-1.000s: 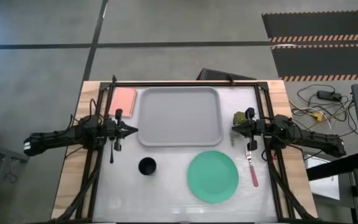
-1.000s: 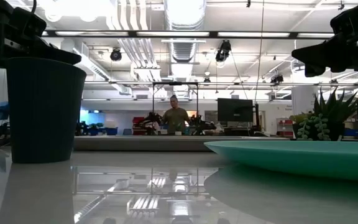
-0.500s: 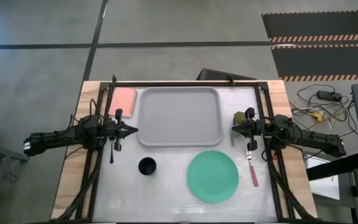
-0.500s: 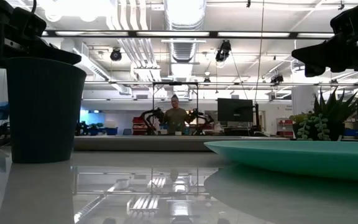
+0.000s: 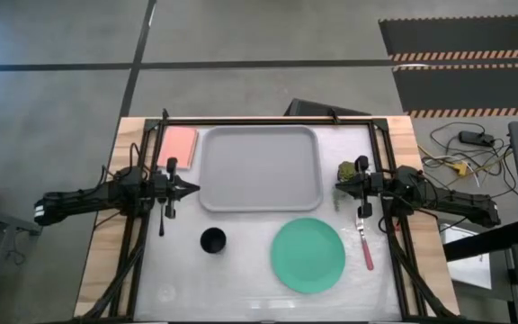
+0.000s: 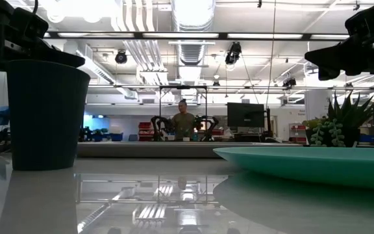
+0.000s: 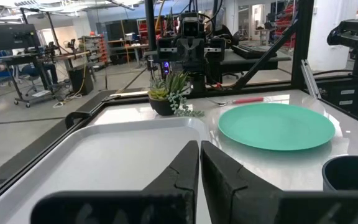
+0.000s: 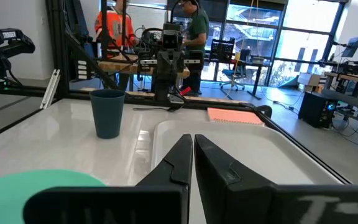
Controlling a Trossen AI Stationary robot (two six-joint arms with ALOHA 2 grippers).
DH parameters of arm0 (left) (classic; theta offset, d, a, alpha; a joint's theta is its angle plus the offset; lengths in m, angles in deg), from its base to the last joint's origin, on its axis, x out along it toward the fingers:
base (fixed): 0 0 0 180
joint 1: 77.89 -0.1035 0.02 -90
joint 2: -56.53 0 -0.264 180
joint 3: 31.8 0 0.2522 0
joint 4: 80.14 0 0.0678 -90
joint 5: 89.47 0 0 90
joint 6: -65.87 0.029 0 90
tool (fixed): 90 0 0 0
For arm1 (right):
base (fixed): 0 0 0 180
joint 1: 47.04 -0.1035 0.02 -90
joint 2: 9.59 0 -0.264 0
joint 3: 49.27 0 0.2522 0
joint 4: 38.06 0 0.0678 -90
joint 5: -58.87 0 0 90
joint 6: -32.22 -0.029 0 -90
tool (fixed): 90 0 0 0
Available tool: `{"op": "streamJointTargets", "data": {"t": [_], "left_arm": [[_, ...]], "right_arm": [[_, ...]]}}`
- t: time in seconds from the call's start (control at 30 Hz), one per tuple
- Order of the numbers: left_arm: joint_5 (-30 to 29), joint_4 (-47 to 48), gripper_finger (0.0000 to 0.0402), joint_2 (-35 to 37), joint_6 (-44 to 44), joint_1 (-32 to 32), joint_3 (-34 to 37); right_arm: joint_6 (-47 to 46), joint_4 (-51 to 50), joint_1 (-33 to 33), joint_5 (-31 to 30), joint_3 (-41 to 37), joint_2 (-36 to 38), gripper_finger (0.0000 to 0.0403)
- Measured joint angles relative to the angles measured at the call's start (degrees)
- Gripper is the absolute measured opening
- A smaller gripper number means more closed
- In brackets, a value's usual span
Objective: Pick and place plate/cup/fork/spoon on tray
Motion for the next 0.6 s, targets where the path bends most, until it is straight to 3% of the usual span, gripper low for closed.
{"op": "streamJointTargets", "data": {"t": [0.2,0.33,0.5,0.6], "left_arm": [[0.06,-2.66,0.0,-0.01,-3.1,0.03,0.02],[1.53,-13.22,0.0,-0.07,-17.68,0.13,0.02],[2.35,-28.56,0.0,-0.97,-20.11,0.13,0.02],[2.51,-36.53,0.0,-3.05,-21.07,0.15,0.02]], "right_arm": [[-4.2,0.0,0.0,-0.02,0.0,-0.02,0.0009],[-16.51,1.19,0.0,0.02,0.01,-0.01,0.0009],[-27.77,3.5,0.0,-0.02,0.02,0.0,0.0009],[-29.17,4.92,0.0,-0.01,0.02,-0.01,0.0009]]}}
